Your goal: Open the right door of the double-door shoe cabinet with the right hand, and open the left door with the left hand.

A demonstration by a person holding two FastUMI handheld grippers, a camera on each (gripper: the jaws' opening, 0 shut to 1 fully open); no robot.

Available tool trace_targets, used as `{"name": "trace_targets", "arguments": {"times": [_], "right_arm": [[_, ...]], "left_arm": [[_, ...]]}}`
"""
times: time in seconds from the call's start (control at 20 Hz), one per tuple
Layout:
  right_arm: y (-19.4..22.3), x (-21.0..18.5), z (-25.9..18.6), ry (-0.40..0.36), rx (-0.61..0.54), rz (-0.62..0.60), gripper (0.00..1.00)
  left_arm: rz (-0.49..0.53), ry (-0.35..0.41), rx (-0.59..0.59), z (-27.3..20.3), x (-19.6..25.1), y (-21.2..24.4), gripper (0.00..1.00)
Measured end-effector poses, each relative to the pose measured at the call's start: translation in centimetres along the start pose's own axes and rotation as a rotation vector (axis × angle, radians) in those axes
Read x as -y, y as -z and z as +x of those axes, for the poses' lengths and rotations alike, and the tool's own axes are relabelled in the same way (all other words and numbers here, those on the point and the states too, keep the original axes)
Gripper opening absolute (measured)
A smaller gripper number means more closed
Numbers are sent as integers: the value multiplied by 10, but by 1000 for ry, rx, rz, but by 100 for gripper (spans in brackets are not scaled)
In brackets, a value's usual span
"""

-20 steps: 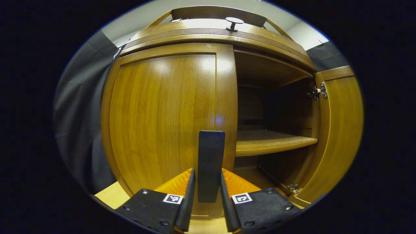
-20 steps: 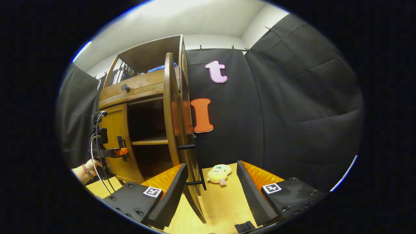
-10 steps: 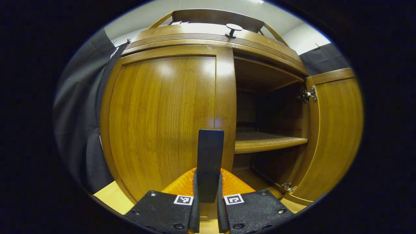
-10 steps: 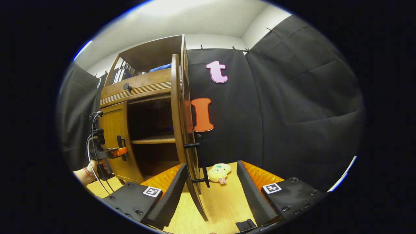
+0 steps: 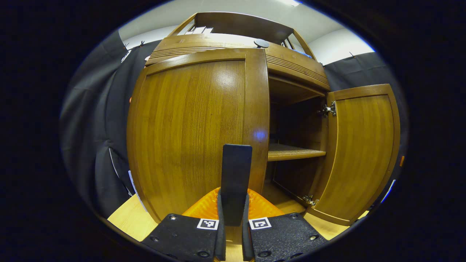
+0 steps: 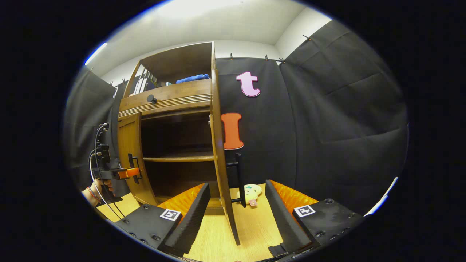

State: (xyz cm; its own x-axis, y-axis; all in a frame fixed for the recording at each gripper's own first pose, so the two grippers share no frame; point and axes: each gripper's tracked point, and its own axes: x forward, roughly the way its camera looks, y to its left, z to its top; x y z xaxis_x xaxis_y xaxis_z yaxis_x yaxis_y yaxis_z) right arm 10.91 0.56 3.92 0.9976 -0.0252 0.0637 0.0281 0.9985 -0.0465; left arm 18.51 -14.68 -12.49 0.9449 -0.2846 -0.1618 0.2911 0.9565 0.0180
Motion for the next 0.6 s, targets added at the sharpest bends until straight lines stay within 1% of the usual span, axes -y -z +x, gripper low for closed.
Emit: {"name": "trace_targets", "arguments": {"times": [0.05,0.1,0.15,0.4,0.45,0.5,0.6], "right_arm": [[0,-4,-3,-4,-2,-6,98],[-2,-7,-4,-6,-2,-10,98],[-3,-11,-7,-9,0,-12,98],[-9,-27,-16,-20,6,-9,98],[-9,-29,-18,-20,3,-8,98],[-10,-32,-18,-22,2,-5,98],[-11,-38,-20,-27,3,10,98]], "left_arm": [[1,6,-1,-4,-1,-1,19],[-1,11,-2,-9,-2,-2,17],[-3,14,-2,-14,-4,-2,19],[-3,22,1,-39,-15,-2,19],[-4,24,1,-43,-17,-3,17],[-6,25,1,-48,-20,-3,19],[-5,25,2,-57,-25,-3,19]]}}
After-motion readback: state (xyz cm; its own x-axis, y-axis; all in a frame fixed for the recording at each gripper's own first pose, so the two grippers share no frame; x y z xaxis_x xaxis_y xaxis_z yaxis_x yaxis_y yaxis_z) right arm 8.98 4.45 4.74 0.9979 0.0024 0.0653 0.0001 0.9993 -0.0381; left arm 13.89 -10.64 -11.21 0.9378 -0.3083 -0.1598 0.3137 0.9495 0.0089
